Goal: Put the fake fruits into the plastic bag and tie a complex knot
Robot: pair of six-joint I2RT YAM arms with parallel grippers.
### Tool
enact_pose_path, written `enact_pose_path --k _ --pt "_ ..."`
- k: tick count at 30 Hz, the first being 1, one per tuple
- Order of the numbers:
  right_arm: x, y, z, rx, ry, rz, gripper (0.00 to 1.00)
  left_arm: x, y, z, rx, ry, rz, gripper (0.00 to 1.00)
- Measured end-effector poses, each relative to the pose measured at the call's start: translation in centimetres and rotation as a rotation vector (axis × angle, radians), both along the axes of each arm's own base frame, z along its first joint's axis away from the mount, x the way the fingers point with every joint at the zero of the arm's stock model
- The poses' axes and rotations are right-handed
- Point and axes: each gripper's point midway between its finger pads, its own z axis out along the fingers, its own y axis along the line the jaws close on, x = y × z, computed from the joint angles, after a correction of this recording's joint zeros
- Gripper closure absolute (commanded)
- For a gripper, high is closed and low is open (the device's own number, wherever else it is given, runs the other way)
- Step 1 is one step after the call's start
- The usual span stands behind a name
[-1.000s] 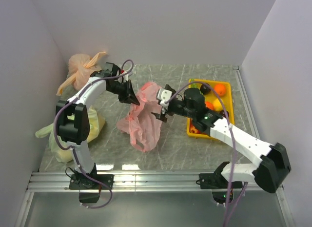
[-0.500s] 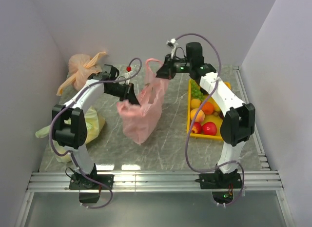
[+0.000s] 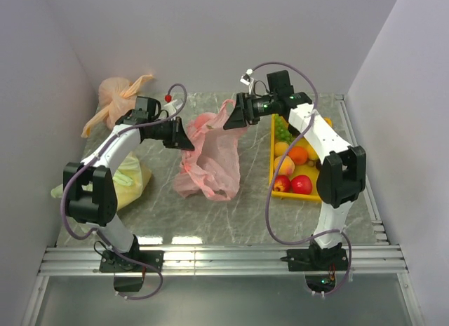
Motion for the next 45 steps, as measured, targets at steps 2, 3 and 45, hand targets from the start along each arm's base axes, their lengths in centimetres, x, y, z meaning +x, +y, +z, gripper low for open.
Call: enact_pose_path --k 2,3,45 --pt "0.1 -0.7 0.6 -0.022 -0.038 -0.005 0.11 0.4 0.2 0.5 0.007 -0.008 0.050 1.00" --pt "0.2 -1.2 0.9 -0.036 -0.055 -0.015 0.11 0.6 0.2 0.6 0.009 -0.010 0.070 1.00" --pt "-4.6 -21.3 -18.8 -0.688 0.344 -0.490 0.06 1.7 0.1 -0.8 -0.031 0.050 0.207 1.00"
